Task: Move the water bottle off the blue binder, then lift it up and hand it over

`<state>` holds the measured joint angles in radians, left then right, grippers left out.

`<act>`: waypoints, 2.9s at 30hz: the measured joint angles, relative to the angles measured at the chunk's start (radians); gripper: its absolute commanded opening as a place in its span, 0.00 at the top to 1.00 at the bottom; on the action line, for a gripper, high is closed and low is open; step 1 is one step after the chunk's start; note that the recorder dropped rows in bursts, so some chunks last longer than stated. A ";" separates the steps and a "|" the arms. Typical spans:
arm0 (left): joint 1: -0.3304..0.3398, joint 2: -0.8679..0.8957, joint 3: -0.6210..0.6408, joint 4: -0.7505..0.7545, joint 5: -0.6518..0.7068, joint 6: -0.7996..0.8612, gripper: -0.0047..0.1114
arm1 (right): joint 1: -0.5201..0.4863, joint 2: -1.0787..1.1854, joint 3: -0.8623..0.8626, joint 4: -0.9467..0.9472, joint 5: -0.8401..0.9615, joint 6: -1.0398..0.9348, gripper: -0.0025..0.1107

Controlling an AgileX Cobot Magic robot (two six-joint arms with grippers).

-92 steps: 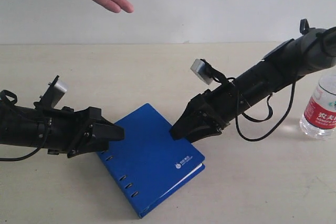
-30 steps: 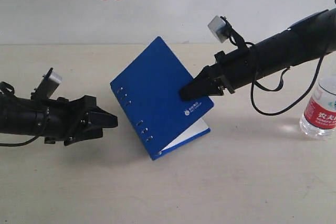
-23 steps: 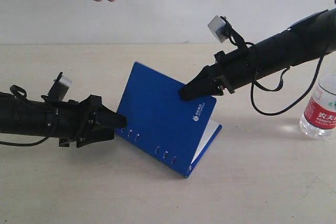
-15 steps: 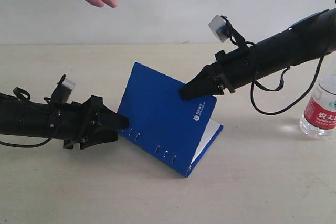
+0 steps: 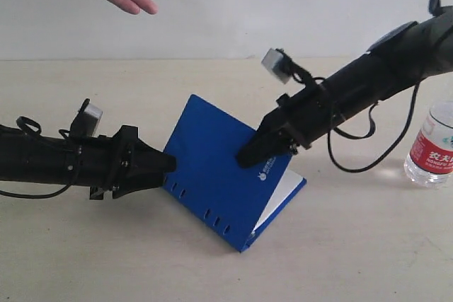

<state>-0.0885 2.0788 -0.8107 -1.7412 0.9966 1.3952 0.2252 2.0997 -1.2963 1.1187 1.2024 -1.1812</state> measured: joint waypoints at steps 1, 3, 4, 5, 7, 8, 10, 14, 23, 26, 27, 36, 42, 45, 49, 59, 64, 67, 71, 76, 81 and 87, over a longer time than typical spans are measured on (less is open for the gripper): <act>0.000 0.000 0.000 0.000 0.000 0.002 0.62 | 0.021 0.011 0.000 -0.011 0.001 0.005 0.64; 0.000 0.000 0.000 0.000 0.000 0.004 0.62 | 0.056 0.024 -0.002 -0.031 0.002 0.007 0.60; 0.000 0.000 0.000 0.000 0.000 0.004 0.62 | 0.072 0.026 -0.007 -0.045 0.002 0.007 0.61; 0.000 0.000 0.000 0.000 0.000 0.006 0.62 | 0.084 0.026 -0.013 -0.052 0.002 0.011 0.64; 0.000 0.000 0.000 0.000 0.000 0.009 0.62 | 0.104 0.026 -0.021 -0.058 0.006 0.015 0.79; 0.000 0.000 0.000 0.000 0.000 0.009 0.62 | 0.107 0.026 -0.023 -0.058 0.006 0.015 0.90; 0.000 0.000 0.000 0.000 0.006 0.011 0.62 | 0.108 0.026 -0.025 -0.061 0.002 0.020 0.98; 0.002 -0.008 0.000 0.000 0.014 0.011 0.62 | 0.104 0.028 -0.025 -0.072 -0.018 0.018 0.98; 0.061 -0.184 0.142 0.000 -0.046 0.030 0.62 | 0.069 0.034 -0.025 0.018 0.000 -0.030 0.98; 0.066 -0.239 0.221 0.000 -0.128 0.082 0.62 | 0.041 0.034 -0.025 0.042 0.000 -0.039 0.98; 0.066 -0.249 0.242 0.000 -0.143 0.100 0.62 | 0.031 0.034 -0.025 0.052 0.000 -0.044 0.98; 0.066 -0.259 0.270 0.000 -0.160 0.143 0.39 | 0.011 0.034 -0.025 0.071 -0.002 -0.062 0.98; 0.066 -0.259 0.270 0.000 -0.160 0.130 0.41 | 0.011 0.034 -0.025 0.034 -0.002 -0.017 0.98; 0.066 -0.259 0.270 0.000 -0.158 0.128 0.41 | 0.011 0.034 -0.025 0.014 0.000 0.023 0.97; 0.066 -0.259 0.270 0.000 -0.149 0.118 0.41 | 0.011 0.034 -0.025 -0.002 0.006 0.043 0.69; 0.066 -0.259 0.270 0.000 -0.124 0.109 0.41 | 0.011 0.034 -0.025 -0.010 0.007 0.046 0.98; 0.066 -0.259 0.270 0.000 -0.124 0.107 0.41 | 0.011 0.034 -0.025 0.093 0.003 0.004 0.98; 0.066 -0.259 0.270 0.000 -0.124 0.107 0.41 | 0.011 0.034 -0.025 0.118 0.002 0.002 0.98; 0.066 -0.259 0.270 0.000 -0.164 0.107 0.41 | 0.011 0.034 -0.025 0.144 0.000 -0.006 0.98; 0.066 -0.259 0.270 0.000 -0.205 0.107 0.41 | 0.011 0.017 -0.025 0.157 -0.004 -0.012 0.98; 0.066 -0.259 0.226 0.000 -0.172 0.100 0.41 | 0.011 -0.071 -0.025 0.161 -0.007 0.006 0.98; 0.066 -0.210 0.174 0.000 -0.104 0.056 0.41 | 0.011 -0.084 -0.025 0.161 -0.005 0.053 0.98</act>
<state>-0.0230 1.8687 -0.6369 -1.7413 0.8924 1.4507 0.2364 2.0162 -1.3218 1.2794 1.1971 -1.1284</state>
